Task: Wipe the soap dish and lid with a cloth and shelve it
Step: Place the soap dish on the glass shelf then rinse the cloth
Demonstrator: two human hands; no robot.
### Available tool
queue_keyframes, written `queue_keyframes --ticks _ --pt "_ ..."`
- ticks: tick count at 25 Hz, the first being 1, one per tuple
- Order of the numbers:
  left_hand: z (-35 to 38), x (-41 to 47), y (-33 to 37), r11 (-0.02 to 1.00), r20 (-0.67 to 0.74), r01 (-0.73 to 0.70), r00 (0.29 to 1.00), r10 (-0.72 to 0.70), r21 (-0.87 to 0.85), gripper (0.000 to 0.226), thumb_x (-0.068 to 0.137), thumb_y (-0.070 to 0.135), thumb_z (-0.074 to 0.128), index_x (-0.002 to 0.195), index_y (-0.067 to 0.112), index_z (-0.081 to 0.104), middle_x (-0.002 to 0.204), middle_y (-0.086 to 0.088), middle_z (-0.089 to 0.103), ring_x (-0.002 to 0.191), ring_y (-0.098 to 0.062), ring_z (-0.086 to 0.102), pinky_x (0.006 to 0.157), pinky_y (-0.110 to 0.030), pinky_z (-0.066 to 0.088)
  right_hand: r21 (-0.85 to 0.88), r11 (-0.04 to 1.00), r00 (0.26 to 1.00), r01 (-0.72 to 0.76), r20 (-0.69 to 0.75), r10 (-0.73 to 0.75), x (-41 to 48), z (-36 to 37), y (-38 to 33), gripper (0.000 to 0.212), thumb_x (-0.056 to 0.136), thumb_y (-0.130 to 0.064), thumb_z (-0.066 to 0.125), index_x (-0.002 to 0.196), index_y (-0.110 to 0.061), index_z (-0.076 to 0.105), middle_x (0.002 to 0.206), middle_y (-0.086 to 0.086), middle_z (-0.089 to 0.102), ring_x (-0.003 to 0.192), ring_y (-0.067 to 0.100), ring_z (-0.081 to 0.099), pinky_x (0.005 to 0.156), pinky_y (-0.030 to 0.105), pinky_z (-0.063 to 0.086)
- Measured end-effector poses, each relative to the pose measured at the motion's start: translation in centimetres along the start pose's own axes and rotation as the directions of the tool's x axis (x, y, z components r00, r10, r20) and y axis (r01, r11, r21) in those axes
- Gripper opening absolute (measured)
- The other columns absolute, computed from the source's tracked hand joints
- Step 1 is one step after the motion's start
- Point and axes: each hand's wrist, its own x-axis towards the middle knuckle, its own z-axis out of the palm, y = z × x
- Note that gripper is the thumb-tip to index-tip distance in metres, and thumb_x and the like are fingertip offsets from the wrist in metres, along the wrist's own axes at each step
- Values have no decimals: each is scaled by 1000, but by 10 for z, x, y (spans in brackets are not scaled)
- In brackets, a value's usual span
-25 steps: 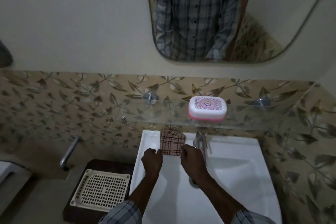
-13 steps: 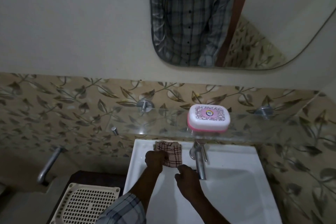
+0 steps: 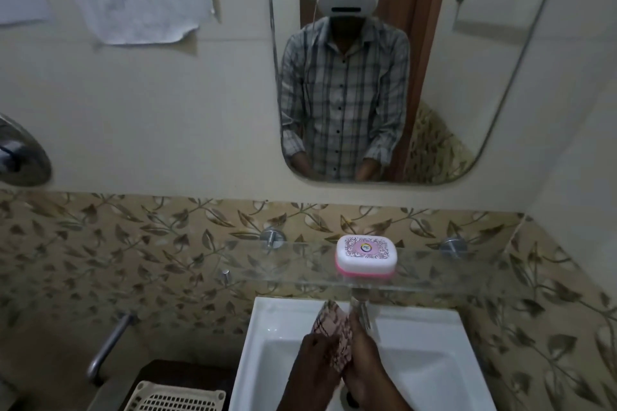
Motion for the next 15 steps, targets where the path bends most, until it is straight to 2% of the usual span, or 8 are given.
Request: queue_keyframes --ticks 1,2,3,5,9,11,13,15 --pt "-3 1 15 965 -62 109 990 -127 -240 24 91 14 60 108 21 75 107 -14 66 89 -9 66 82 -20 51 -37 998 998 49 42 -47 -6 -2 1 67 95 -58 40 123 -2 65 113 25 72 102 37 70 90 47 56" --pt "-8 7 28 864 -58 235 955 -290 -445 17 94 15 60 93 16 78 98 -20 71 81 -17 69 81 -28 56 -84 991 992 105 83 -98 -11 -5 2 64 93 -56 42 123 -5 66 117 22 71 109 37 68 100 50 51" --pt "-14 12 37 777 -27 302 925 -378 -552 24 96 26 60 88 12 77 92 -22 74 79 -24 71 81 -36 58 -150 974 982 167 116 -151 -16 -6 5 59 92 -53 44 123 -8 68 119 18 71 113 34 67 107 52 45" --pt "-23 22 54 759 10 348 912 -411 -551 43 95 44 59 88 6 77 87 -21 76 80 -33 74 78 -43 62 -307 908 957 285 147 -250 -21 -7 11 40 100 -40 44 121 -19 71 119 7 73 115 25 67 110 53 42" --pt "-26 33 71 800 -26 341 914 -405 -494 33 90 26 61 89 -4 72 85 -25 75 79 -36 75 66 -36 62 -413 818 916 401 172 -363 -24 -5 11 27 99 -30 56 122 -36 67 117 -2 74 111 18 67 94 40 48" --pt "-27 36 69 808 -15 345 916 -400 -477 31 92 19 50 93 -4 72 88 -25 75 82 -37 75 70 -39 62 -403 807 902 432 203 -381 -25 -7 11 34 93 -32 65 127 -33 64 115 1 75 105 22 70 87 43 51" --pt "-27 35 63 834 -6 309 936 -351 -457 33 93 16 45 92 -3 72 89 -23 75 82 -35 74 72 -39 61 -310 852 906 422 181 -383 -27 -10 11 42 87 -33 70 128 -26 61 107 7 76 89 26 73 76 42 55" --pt "-24 31 59 876 -13 279 951 -309 -393 33 93 15 44 89 -9 66 84 -25 71 77 -34 69 70 -38 56 -180 925 941 334 108 -319 -28 -11 12 42 85 -32 73 124 -22 62 103 19 74 83 36 71 75 53 58"
